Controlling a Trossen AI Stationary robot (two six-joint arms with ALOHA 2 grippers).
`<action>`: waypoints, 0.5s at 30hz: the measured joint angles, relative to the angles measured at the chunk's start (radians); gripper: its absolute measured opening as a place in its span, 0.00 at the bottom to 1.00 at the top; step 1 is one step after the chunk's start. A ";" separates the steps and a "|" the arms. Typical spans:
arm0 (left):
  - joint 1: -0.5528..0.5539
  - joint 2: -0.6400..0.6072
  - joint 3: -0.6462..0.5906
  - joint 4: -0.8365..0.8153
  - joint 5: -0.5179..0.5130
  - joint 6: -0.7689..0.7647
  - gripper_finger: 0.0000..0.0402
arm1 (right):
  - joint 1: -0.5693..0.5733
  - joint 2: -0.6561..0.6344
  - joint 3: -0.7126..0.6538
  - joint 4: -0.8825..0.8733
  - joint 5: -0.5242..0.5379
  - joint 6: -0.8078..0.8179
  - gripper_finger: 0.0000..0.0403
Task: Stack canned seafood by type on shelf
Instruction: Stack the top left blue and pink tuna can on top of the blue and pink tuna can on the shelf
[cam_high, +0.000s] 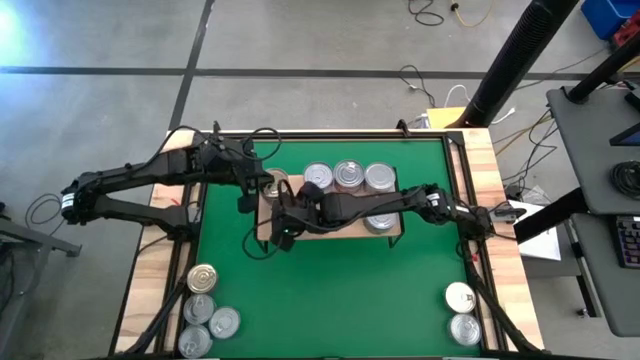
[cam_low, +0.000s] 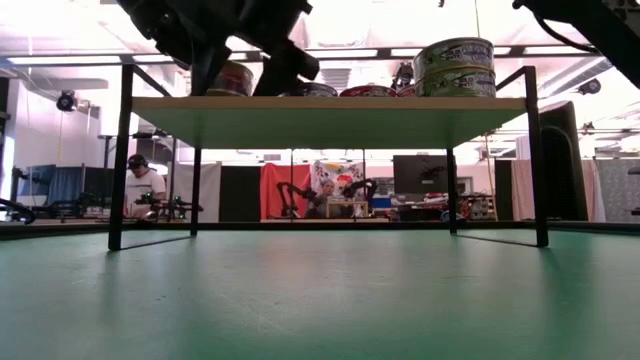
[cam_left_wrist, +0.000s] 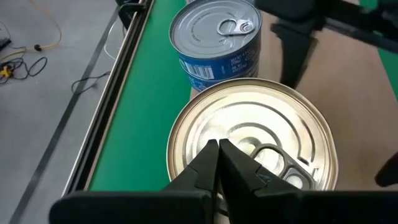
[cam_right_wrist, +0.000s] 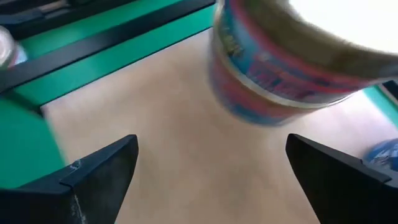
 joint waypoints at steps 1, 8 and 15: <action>0.000 -0.001 0.000 0.000 0.002 -0.005 0.00 | 0.005 0.000 0.000 0.000 0.000 0.006 0.99; -0.001 0.002 0.032 -0.012 0.016 -0.013 0.00 | 0.029 -0.010 0.001 0.007 0.003 0.041 0.99; 0.000 0.004 0.049 -0.010 0.022 -0.015 0.00 | 0.073 -0.028 0.006 0.009 0.008 0.115 0.99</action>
